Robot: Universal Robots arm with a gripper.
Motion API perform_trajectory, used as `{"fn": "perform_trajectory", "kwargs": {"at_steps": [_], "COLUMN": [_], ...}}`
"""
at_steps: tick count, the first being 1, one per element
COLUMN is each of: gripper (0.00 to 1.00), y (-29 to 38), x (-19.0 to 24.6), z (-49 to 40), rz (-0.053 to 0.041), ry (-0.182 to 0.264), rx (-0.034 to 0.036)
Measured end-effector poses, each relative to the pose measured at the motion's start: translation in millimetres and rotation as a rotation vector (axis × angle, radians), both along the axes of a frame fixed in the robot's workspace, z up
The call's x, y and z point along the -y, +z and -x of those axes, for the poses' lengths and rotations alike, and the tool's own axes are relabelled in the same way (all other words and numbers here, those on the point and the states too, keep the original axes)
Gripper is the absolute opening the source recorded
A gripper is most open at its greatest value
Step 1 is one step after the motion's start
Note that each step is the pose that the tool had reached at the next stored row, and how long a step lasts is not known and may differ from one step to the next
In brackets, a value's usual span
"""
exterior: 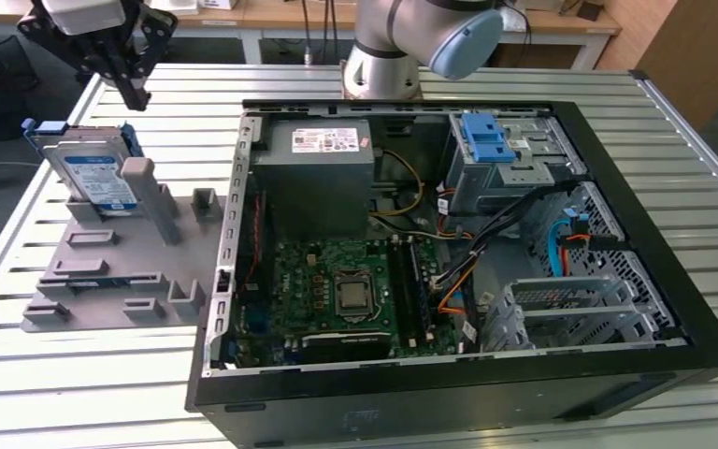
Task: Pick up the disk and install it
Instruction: 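Reach for the disk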
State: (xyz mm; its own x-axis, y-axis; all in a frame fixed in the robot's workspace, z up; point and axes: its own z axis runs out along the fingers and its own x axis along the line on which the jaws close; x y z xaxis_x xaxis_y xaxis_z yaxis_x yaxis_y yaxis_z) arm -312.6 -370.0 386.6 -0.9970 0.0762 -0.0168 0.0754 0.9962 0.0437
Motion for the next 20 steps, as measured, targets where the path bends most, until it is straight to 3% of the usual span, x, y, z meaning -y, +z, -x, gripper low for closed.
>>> {"fn": "perform_trajectory", "kwargs": {"at_steps": [20], "gripper": [0.11], "y": [-1.4], "x": [-0.6], "z": [18.9], "rz": [-0.0001], "ry": [0.0], "rx": [-0.0049]}}
